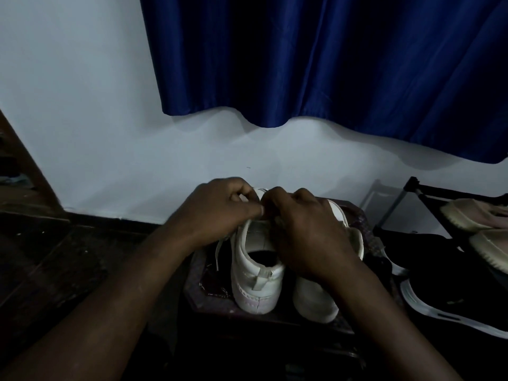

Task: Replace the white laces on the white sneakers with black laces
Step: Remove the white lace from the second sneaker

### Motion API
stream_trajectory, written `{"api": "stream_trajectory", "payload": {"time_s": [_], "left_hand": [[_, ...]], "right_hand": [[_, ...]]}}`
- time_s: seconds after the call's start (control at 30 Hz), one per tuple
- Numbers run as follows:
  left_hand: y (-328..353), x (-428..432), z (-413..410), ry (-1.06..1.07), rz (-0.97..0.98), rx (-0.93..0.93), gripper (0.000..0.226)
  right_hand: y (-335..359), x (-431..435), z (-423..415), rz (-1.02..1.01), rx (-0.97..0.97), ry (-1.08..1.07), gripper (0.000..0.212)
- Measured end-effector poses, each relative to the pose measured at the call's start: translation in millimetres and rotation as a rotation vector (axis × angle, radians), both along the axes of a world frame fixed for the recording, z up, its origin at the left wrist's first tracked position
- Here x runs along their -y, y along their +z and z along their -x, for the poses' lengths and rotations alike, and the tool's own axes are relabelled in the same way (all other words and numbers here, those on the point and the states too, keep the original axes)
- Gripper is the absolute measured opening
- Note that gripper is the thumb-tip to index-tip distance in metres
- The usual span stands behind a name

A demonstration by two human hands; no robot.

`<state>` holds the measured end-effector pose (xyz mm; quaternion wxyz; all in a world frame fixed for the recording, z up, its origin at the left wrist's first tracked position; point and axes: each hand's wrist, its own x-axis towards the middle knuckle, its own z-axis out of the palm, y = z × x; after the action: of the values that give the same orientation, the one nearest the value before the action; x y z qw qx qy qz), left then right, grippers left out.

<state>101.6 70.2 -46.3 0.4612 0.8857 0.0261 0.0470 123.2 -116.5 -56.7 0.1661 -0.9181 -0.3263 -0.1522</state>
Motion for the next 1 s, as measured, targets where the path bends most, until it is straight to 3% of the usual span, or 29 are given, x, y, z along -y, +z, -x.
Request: {"api": "stream_trajectory", "payload": {"time_s": [0.1, 0.23, 0.37, 0.43, 0.53, 0.63, 0.7, 0.8, 0.93, 1.0], "left_hand": [[-9, 6, 3, 0.087, -0.174, 0.014, 0.013], [-12, 7, 2, 0.182, -0.236, 0.065, 0.008], [-8, 5, 0, 0.178, -0.103, -0.012, 0.014], [-9, 1, -2, 0.17, -0.053, -0.039, 0.018], [-11, -3, -3, 0.151, 0.017, -0.067, 0.019], [-11, -2, -4, 0.141, 0.021, -0.067, 0.018], [-11, -1, -5, 0.139, 0.019, -0.067, 0.018], [-11, -2, -5, 0.139, 0.017, -0.079, 0.018], [-11, -3, -4, 0.14, 0.032, -0.073, 0.019], [-12, -4, -5, 0.139, 0.042, -0.079, 0.019]], "right_hand": [[-1, -3, -3, 0.029, -0.055, -0.018, 0.043], [-4, -3, -8, -0.046, -0.04, -0.041, 0.024], [-5, -1, -14, -0.084, -0.081, -0.079, 0.007], [-8, 3, -19, -0.283, -0.182, -0.135, 0.009], [0, 10, -18, -0.864, -0.473, -0.2, 0.027], [11, 11, -14, -1.211, -0.695, -0.104, 0.03], [10, 9, -14, -1.14, -0.646, -0.074, 0.028], [3, 7, -13, -0.852, -0.534, -0.092, 0.017], [3, 1, -10, -0.228, -0.232, -0.103, 0.02], [4, -1, -7, -0.047, -0.139, -0.129, 0.021]]}}
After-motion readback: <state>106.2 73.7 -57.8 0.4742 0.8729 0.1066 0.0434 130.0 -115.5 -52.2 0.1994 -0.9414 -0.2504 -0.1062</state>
